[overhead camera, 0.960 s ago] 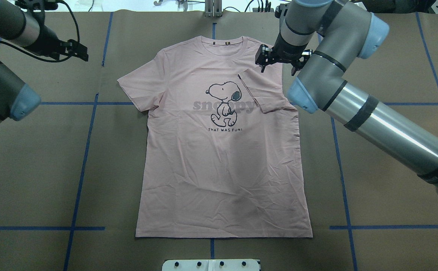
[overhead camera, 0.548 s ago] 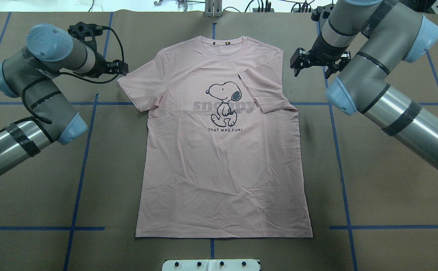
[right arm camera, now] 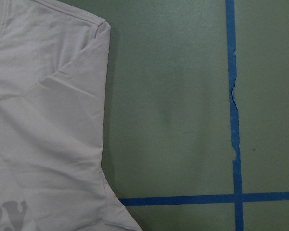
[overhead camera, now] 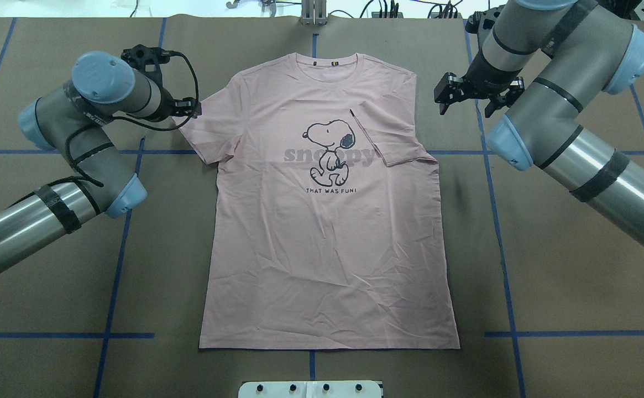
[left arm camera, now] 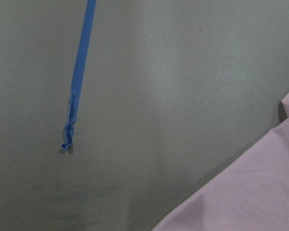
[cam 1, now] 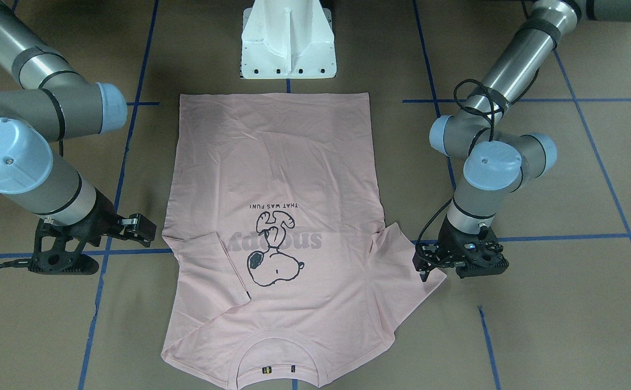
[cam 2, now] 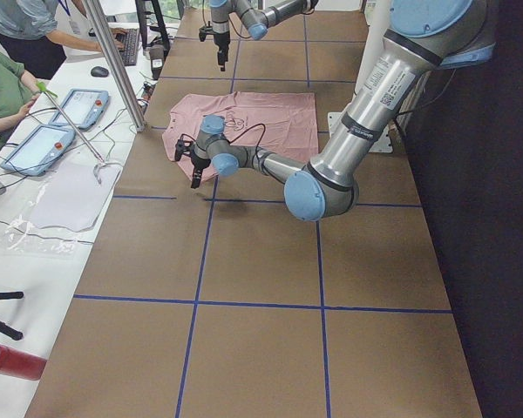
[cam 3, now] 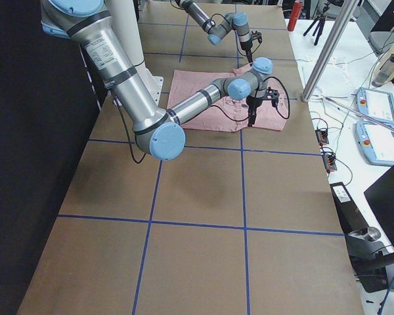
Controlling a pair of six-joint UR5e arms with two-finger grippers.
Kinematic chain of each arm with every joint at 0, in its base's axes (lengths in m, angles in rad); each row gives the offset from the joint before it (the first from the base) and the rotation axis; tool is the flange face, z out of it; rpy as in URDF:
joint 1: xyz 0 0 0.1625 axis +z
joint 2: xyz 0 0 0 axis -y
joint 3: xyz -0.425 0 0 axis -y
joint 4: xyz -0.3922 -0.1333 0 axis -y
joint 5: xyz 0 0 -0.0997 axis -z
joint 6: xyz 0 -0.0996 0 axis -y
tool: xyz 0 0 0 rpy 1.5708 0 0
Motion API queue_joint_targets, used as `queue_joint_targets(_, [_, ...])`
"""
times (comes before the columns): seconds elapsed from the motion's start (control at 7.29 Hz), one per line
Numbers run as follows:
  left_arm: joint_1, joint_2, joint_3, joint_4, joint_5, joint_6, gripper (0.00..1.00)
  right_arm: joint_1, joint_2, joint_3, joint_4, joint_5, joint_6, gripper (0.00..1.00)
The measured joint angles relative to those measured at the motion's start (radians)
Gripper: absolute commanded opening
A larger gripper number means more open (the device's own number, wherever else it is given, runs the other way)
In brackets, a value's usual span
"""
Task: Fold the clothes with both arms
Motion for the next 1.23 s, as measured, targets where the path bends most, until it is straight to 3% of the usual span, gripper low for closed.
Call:
queue_joint_targets(0.14, [0.002, -0.003, 0.006, -0.001, 0.0, 0.002, 0.63, -0.001, 0.0, 0.0, 0.001, 0.001, 0.0, 1.0])
queue_joint_targets(0.27, [0.003, -0.006, 0.008, -0.001, -0.002, 0.006, 0.44, -0.001, 0.001, 0.0, 0.001, 0.001, 0.001, 1.0])
queue_joint_targets(0.41, [0.005, -0.006, 0.009, -0.001, -0.002, 0.007, 0.15, -0.002, 0.001, 0.0, 0.002, 0.001, 0.002, 1.0])
queue_joint_targets(0.55, [0.007, -0.007, 0.008, 0.001, -0.003, 0.009, 0.0, -0.003, 0.001, 0.0, 0.003, 0.0, 0.003, 1.0])
queue_joint_targets(0.96, [0.008, -0.009, -0.006, 0.019, -0.02, 0.011, 0.0, -0.004, 0.003, -0.003, 0.005, 0.0, 0.006, 1.0])
queue_joint_targets(1.23, [0.008, -0.056, -0.05, 0.103, -0.079, -0.017, 0.0, -0.003, 0.004, -0.003, 0.007, 0.0, 0.006, 1.0])
